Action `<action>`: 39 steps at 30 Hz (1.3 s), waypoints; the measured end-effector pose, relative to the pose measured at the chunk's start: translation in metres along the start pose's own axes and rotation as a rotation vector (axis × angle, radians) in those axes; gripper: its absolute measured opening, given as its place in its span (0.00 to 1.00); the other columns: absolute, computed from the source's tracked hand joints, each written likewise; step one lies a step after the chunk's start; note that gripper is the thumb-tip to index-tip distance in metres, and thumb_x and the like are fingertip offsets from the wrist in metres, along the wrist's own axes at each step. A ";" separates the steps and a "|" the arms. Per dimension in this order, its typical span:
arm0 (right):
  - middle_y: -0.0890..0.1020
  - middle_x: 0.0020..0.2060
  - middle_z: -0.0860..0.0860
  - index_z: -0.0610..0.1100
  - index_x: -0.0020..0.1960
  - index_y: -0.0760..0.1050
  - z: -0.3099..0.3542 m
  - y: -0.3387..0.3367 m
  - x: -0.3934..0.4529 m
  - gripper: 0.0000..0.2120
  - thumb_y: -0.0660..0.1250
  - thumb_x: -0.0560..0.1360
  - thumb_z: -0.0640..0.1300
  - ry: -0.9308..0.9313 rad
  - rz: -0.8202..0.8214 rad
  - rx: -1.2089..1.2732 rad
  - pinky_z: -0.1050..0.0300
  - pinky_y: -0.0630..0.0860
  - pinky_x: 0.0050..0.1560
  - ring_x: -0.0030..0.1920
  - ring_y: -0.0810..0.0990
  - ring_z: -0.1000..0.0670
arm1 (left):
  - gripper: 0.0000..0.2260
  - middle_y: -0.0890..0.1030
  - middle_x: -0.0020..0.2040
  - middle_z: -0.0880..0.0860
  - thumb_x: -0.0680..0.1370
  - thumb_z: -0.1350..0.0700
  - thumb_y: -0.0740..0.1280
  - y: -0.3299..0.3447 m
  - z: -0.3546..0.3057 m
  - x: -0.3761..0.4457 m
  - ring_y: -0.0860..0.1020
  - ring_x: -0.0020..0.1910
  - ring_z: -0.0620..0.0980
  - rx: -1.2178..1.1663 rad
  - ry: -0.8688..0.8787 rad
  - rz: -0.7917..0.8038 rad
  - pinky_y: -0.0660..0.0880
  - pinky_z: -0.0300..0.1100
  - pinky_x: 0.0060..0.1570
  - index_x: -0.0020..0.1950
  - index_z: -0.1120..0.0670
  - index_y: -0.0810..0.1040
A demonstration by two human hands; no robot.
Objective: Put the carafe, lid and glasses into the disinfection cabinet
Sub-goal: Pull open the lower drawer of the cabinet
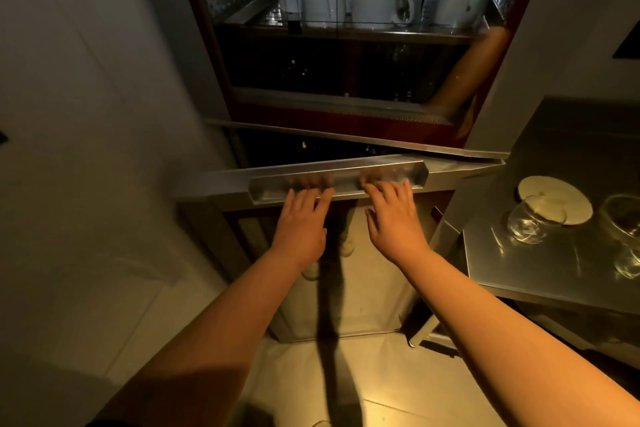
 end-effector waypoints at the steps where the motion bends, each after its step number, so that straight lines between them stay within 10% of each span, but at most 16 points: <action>1: 0.71 0.63 0.44 0.42 0.69 0.66 0.001 -0.001 -0.004 0.22 0.62 0.76 0.44 0.004 -0.014 0.022 0.43 0.47 0.74 0.68 0.64 0.44 | 0.33 0.59 0.73 0.55 0.77 0.53 0.62 -0.003 -0.003 -0.005 0.54 0.73 0.54 0.011 0.004 0.018 0.41 0.50 0.74 0.77 0.51 0.48; 6: 0.64 0.70 0.45 0.43 0.72 0.62 0.016 -0.012 -0.018 0.25 0.62 0.77 0.45 0.069 -0.178 0.217 0.47 0.57 0.72 0.72 0.58 0.45 | 0.32 0.48 0.78 0.54 0.80 0.54 0.60 -0.022 -0.010 -0.028 0.44 0.76 0.52 0.040 0.156 -0.012 0.38 0.47 0.73 0.77 0.50 0.44; 12: 0.58 0.75 0.46 0.43 0.76 0.54 0.042 -0.016 -0.012 0.28 0.59 0.78 0.44 0.045 -0.087 0.021 0.49 0.46 0.74 0.75 0.50 0.47 | 0.32 0.40 0.77 0.52 0.81 0.49 0.55 -0.040 -0.003 -0.018 0.37 0.75 0.50 0.106 0.229 -0.032 0.36 0.46 0.72 0.76 0.53 0.38; 39: 0.67 0.70 0.51 0.46 0.71 0.65 0.049 -0.062 -0.093 0.20 0.58 0.80 0.43 0.261 -0.169 0.060 0.64 0.54 0.69 0.72 0.56 0.60 | 0.27 0.46 0.77 0.47 0.81 0.43 0.50 -0.043 -0.037 -0.044 0.45 0.74 0.40 -0.266 0.838 0.204 0.45 0.37 0.70 0.77 0.49 0.44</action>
Point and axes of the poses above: each hand's wrist, its own x-axis towards the middle knuckle, its own y-axis out of the palm, z = x × y, the point moved 4 cm from there along x, towards the middle knuckle
